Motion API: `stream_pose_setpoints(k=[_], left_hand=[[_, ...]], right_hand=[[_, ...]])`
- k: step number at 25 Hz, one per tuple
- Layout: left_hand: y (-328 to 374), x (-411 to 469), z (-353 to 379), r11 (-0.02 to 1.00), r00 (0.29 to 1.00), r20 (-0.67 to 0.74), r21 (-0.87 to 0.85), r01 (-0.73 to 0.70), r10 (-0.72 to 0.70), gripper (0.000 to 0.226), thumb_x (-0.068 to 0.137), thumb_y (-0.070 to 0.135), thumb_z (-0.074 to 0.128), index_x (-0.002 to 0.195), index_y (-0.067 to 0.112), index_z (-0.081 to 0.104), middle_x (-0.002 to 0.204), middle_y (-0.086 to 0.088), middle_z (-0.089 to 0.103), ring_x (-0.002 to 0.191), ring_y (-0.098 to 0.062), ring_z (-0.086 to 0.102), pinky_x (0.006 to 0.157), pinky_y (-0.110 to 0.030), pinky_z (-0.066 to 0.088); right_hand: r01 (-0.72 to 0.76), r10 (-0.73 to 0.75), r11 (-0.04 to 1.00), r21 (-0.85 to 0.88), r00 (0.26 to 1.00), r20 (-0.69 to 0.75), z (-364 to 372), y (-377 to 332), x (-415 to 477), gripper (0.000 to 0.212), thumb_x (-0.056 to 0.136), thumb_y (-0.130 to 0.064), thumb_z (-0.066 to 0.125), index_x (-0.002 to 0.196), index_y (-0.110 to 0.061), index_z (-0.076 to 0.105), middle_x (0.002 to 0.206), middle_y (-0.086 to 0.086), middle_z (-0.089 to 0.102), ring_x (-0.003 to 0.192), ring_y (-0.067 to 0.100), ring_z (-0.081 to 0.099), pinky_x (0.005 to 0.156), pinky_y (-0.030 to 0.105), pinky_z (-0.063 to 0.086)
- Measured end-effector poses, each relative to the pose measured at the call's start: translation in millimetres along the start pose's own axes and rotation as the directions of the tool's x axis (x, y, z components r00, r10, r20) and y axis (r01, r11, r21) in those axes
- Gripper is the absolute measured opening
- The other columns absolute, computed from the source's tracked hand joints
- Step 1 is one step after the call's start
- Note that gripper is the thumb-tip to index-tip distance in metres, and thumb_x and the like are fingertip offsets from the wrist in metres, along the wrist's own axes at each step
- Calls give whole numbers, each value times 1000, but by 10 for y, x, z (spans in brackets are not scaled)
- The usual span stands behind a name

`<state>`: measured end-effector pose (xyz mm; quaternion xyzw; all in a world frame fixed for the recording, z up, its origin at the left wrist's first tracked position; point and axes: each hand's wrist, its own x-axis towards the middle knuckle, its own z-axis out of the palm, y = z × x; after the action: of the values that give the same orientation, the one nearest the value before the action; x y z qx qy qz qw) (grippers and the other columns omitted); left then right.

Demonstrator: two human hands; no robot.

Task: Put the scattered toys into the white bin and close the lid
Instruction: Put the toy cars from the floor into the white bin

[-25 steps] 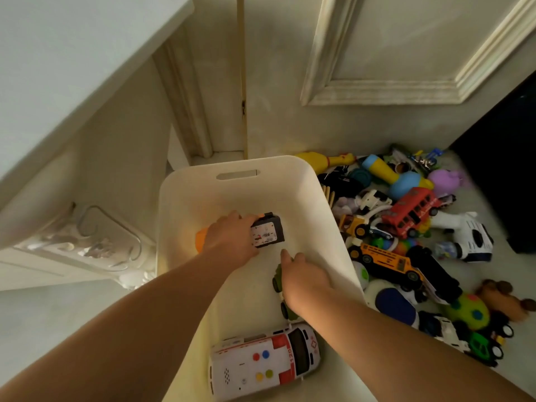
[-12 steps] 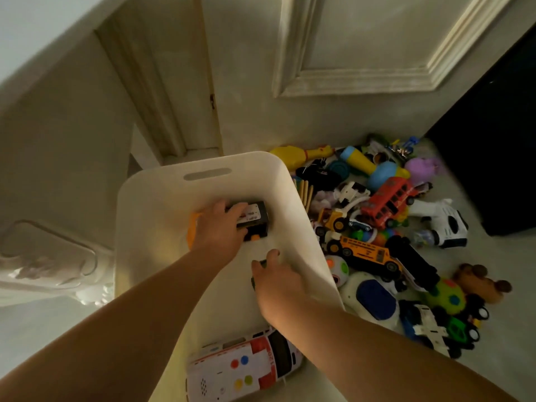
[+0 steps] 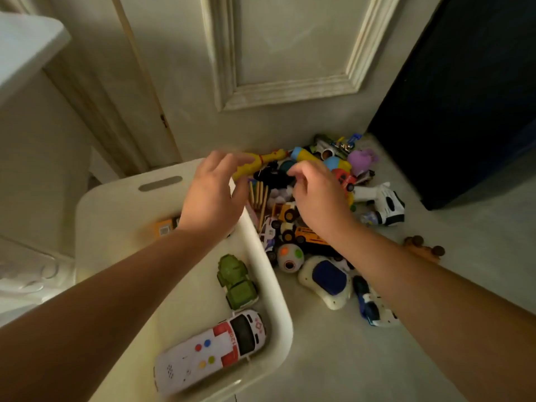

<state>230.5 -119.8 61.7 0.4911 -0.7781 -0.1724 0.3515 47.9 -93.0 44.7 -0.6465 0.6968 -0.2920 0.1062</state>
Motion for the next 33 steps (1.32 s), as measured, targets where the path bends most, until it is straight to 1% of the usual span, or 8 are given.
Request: stream_pose_setpoints(k=[7,11,19,23,25,28,31,33], left_hand=[[290,34,521,995,863,496,-10,-99,91,35,96,15,49,127,27,58,128,5,54,111,-12,56,89,-29,49],[371,23,734,997,762,644,66,44,-76,46,97,19,49,141,30,41,150,1,34,134,-16,40,97,-22,34],[502,122,731,985,697,702,45,165,-149,91,77,47,73,151,29,22,148,1,36,130,-19,43,103,-35,43],[618,273,579,505,389,885,-220,835,-257,61,79,56,63,130,23,54,116,-6,68,99,-22,70,83,-42,58],[566,270,559,378,296,928,-196,905,-228,55,80,53,61,121,17,60,107,-12,72,92,-29,71,83,-46,57],[528,257,574,379,327,912,-220,899,-247,58,75,51,63,119,13,62,97,-12,71,80,-25,69,77,-42,57],[516,298,552,340,390,868,-283,897,-306,48,83,45,63,118,12,62,101,-16,72,87,-26,70,73,-40,60],[477,316,537,318,408,855,-308,897,-321,43,86,41,62,118,12,61,110,-17,71,99,-31,69,77,-42,60]], right_hand=[[-177,434,860,-478,746,505,300,1248,-602,75,85,-30,67,146,-24,25,135,14,35,118,32,46,93,42,48],[-118,339,890,-440,817,466,335,1335,-578,51,93,-18,52,142,-24,37,129,11,46,109,29,52,88,41,50],[-338,251,847,410,935,251,-570,849,-178,29,94,-5,49,103,-27,66,112,2,52,105,15,52,85,23,44],[-354,205,723,594,930,304,-750,600,-141,31,92,0,48,97,-24,67,107,-4,60,99,11,58,85,26,49],[-418,170,556,719,903,394,-745,622,-97,35,93,1,45,100,-25,68,105,-3,63,99,14,59,89,31,48],[-594,258,269,758,803,537,-652,888,-19,36,94,-9,39,120,-22,60,117,6,63,107,19,61,95,36,46],[-614,498,762,204,758,422,-249,1453,-232,42,88,-25,57,129,-21,48,128,12,56,114,25,56,93,38,46],[-531,531,835,-141,714,456,41,1777,-494,76,78,-39,70,142,-20,32,137,15,47,127,34,46,101,43,42]])
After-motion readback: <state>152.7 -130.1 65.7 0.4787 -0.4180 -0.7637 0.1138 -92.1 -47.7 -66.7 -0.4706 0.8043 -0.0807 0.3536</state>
